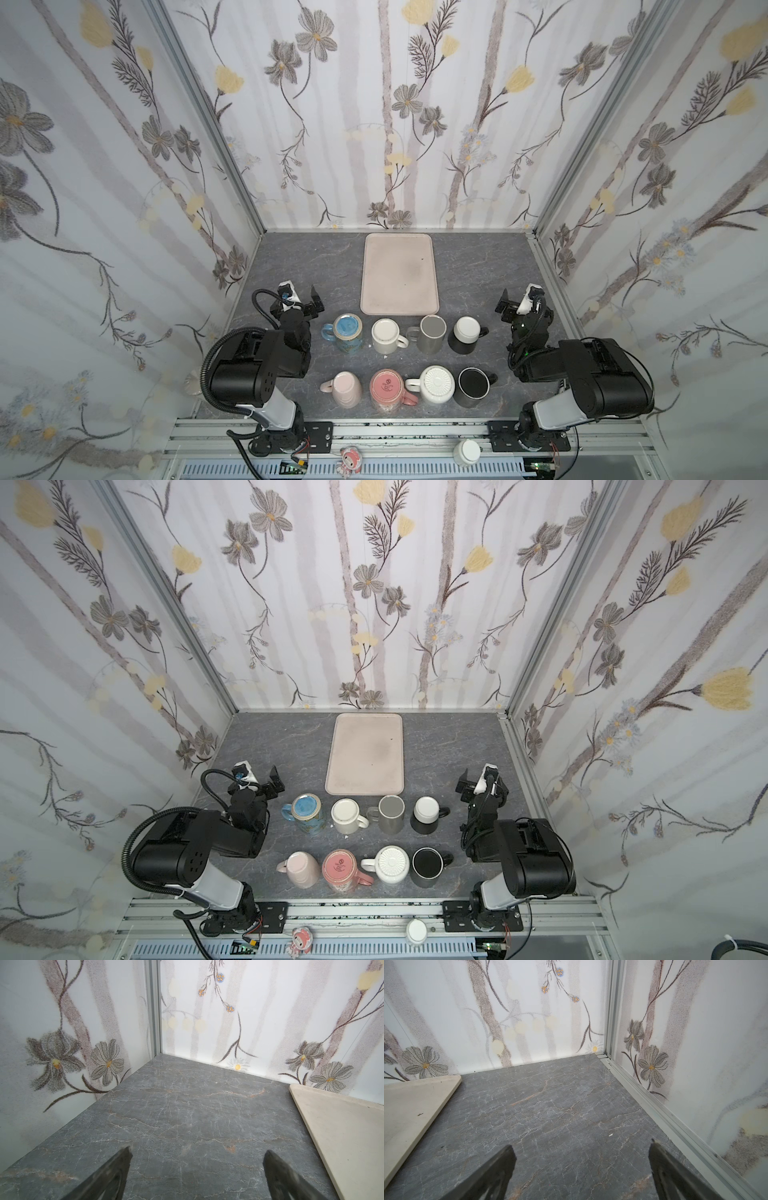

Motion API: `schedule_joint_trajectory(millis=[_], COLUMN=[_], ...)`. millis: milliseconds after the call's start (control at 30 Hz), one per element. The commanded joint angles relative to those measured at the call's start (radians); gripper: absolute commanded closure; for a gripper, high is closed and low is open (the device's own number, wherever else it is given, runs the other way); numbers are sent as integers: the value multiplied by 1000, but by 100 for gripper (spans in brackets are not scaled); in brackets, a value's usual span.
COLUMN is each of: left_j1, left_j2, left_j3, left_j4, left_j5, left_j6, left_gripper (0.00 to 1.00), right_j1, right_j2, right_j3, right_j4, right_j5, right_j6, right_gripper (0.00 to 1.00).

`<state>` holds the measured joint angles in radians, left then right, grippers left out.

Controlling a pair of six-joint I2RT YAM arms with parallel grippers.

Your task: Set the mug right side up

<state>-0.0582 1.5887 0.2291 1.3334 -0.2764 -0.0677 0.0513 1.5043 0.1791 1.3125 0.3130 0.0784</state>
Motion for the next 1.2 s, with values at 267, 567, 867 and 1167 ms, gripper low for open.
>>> schedule_joint_trajectory(millis=[267,567,867,1167], left_j1=[0,0,1,0], left_j2=[1,1,1,1], left_j3=[-1,-1,-1,1], left_j4=[37,37,36,33], left_j5=[-8,-8,-9,-3], left_j6=[-3,-4,-4,-5], left_gripper=[0,0,0,0], right_j1=[0,-1,-1,-1], right_j2=[0,0,2,5], right_j3=[0,0,2,9], right_j4=[33,33,33,22], right_j5=[-2,-3,-2,-2], right_j6=[0,0,0,2], right_gripper=[1,0,0,0])
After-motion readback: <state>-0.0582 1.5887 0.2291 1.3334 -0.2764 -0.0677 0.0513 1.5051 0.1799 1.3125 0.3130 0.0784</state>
